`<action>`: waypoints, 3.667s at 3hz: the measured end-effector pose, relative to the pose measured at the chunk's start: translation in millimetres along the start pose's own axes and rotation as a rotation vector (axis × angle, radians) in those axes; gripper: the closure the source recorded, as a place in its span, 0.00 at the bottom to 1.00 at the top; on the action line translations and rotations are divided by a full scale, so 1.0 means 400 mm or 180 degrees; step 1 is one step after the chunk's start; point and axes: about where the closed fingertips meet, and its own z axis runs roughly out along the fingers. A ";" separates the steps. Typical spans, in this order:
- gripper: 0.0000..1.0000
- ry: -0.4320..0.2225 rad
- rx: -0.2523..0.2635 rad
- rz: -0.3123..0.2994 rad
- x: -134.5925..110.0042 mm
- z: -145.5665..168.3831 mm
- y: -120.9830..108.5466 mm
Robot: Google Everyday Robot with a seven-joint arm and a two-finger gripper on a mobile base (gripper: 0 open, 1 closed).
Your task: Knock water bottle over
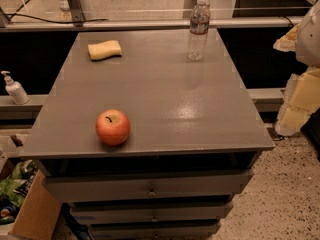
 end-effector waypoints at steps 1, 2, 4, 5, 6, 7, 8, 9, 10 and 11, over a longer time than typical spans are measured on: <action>0.00 -0.0023 0.0014 0.0006 -0.002 -0.002 -0.002; 0.00 -0.0323 0.0000 0.0034 -0.031 0.029 -0.030; 0.00 -0.1123 -0.0024 0.0252 -0.128 0.146 -0.196; 0.00 -0.1386 0.0057 0.0339 -0.178 0.175 -0.310; 0.00 -0.1720 0.0146 0.0509 -0.218 0.177 -0.418; 0.00 -0.1720 0.0146 0.0509 -0.218 0.177 -0.418; 0.00 -0.1841 0.0120 0.0614 -0.220 0.200 -0.428; 0.00 -0.2132 0.0135 0.0788 -0.235 0.251 -0.470; 0.00 -0.2419 0.0245 0.0940 -0.263 0.308 -0.555; 0.00 -0.2616 0.0304 0.1007 -0.288 0.352 -0.638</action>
Offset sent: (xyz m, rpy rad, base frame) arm 0.0520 0.0279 -0.0201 0.2919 -0.0510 0.0487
